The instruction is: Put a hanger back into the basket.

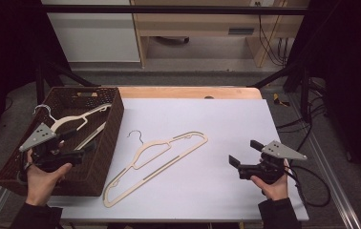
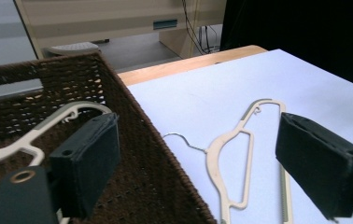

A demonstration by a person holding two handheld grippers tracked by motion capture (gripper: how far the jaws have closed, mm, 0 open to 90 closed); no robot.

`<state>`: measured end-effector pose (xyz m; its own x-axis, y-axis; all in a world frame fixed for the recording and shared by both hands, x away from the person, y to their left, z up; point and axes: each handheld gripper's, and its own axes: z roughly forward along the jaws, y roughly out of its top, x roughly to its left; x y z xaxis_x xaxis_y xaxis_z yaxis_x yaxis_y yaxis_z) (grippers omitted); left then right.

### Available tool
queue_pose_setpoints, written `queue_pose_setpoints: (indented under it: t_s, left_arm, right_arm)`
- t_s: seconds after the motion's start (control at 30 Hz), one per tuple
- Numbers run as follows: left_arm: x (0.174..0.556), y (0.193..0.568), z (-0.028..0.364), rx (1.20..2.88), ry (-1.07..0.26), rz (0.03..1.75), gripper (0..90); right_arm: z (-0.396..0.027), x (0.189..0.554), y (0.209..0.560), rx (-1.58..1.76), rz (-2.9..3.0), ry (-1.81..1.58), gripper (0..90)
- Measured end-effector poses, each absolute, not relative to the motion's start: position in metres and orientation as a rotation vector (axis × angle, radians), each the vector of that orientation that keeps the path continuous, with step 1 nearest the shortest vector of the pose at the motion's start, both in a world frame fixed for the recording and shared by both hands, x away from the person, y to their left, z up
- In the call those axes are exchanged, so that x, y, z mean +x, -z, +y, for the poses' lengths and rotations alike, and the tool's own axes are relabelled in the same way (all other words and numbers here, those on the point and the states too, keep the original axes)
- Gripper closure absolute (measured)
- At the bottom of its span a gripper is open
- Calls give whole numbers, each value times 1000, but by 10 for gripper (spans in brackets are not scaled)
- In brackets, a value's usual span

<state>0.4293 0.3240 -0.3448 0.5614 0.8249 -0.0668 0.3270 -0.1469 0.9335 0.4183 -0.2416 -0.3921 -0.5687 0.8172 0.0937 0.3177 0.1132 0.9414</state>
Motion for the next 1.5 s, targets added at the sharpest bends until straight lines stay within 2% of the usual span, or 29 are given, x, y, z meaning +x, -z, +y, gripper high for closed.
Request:
queue_pose_setpoints:
  t_s: [0.37,0.87,1.23,1.5]
  left_arm:
    - [431,344,297,1752,-533,888,116]
    - [454,350,237,1894,-499,845,128]
    - [470,376,213,2015,-474,908,213]
    - [482,402,201,2060,-435,1067,307]
  right_arm:
    - [-242,419,392,1105,1942,-1462,22]
    - [-240,419,394,1110,1951,-1459,26]
    - [-237,419,396,1099,1971,-1457,30]
    - [-233,421,398,1106,1982,-1453,32]
